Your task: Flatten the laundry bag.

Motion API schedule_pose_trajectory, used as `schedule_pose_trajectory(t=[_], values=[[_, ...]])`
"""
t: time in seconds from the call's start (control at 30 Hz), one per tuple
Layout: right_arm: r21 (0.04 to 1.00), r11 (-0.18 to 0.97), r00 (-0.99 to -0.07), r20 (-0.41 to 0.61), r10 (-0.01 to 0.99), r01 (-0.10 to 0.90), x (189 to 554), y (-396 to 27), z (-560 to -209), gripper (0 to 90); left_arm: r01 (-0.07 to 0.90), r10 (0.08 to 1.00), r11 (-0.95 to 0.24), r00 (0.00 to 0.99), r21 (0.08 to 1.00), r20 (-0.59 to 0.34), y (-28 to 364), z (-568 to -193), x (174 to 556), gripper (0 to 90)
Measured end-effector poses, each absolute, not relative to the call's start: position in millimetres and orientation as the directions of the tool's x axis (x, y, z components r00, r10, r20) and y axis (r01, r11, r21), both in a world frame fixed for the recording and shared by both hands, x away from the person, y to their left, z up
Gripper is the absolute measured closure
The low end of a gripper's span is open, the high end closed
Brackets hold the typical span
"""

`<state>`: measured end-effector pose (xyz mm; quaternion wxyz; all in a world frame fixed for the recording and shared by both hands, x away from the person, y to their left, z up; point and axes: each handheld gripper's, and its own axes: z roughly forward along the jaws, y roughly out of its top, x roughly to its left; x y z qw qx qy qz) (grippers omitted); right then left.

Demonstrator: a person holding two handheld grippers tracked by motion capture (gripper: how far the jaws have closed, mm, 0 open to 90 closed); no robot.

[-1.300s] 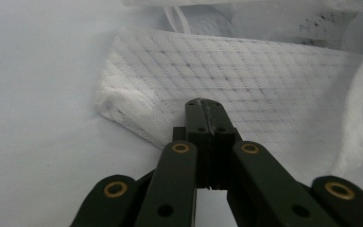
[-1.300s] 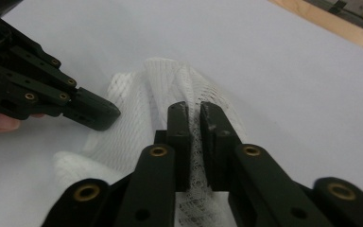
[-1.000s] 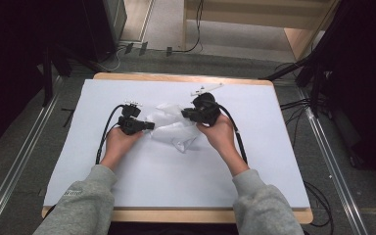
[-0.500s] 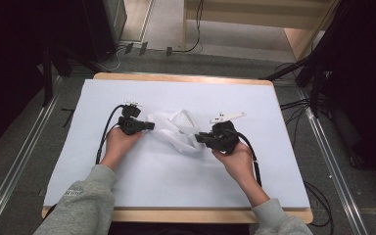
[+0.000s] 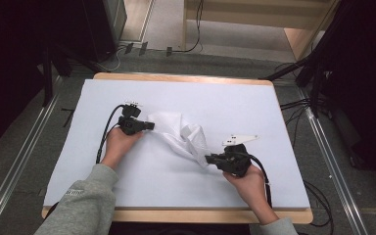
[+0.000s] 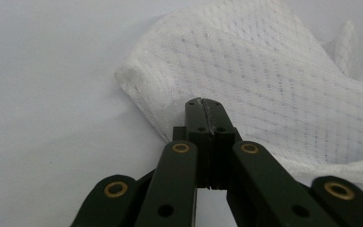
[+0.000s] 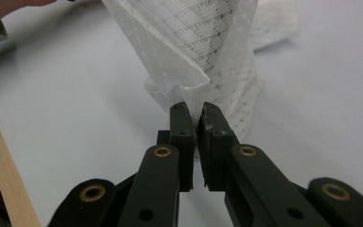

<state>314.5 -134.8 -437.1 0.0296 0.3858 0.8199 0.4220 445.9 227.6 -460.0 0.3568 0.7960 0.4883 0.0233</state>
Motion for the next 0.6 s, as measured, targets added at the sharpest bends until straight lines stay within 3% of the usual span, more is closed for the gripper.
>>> schedule_pose_trajectory(t=[0.23,0.33,0.4,0.6], values=[[0.745,0.337,-0.705,0.243,0.666,0.576,303,-151,-426,61.7,0.764,0.792,-0.263,0.52,0.589,-0.32,228,-460,447,90.0],[0.764,0.322,-0.703,0.23,0.674,0.559,299,-160,-421,58.6,0.768,0.794,-0.258,0.514,0.586,-0.325,228,-459,446,90.0],[0.775,0.304,-0.692,0.227,0.685,0.554,297,-169,-416,58.9,0.765,0.791,-0.261,0.519,0.588,-0.325,229,-454,445,90.0],[0.773,0.267,-0.667,0.254,0.701,0.576,301,-186,-404,85.0,0.728,0.763,-0.273,0.562,0.629,-0.319,225,-426,429,89.0]])
